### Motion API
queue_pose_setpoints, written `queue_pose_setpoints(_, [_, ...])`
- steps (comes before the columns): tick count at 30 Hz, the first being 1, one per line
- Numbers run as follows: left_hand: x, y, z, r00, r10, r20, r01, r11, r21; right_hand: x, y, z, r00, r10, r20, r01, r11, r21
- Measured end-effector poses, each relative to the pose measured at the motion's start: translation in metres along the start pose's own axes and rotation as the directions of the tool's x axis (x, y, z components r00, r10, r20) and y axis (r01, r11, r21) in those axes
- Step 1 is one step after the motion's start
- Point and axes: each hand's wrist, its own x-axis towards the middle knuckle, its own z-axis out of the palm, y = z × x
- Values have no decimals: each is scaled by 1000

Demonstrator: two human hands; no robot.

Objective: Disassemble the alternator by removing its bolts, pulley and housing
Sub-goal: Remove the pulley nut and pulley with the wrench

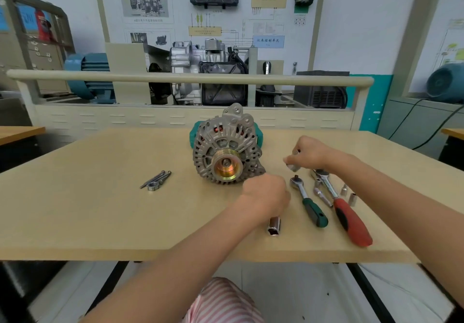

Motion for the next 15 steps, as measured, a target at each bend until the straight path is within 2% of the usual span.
queue_pose_setpoints(3, [14, 18, 3, 998, -6, 67, 9, 999, -36, 8, 11, -6, 998, 24, -65, -33, 988, -151])
queue_pose_setpoints(6, [20, 28, 9, 991, -18, 132, 29, 996, -85, 15, 20, -8, 991, -3, -132, -28, 973, -229])
queue_pose_setpoints(11, [26, 34, 19, 989, -67, 129, 83, 989, -119, 28, 32, 7, 992, -38, -119, 7, 967, -255])
queue_pose_setpoints(15, [32, 43, 30, 988, -72, 136, 83, 994, -76, 38, 38, 24, 996, -12, -89, -18, 946, -325])
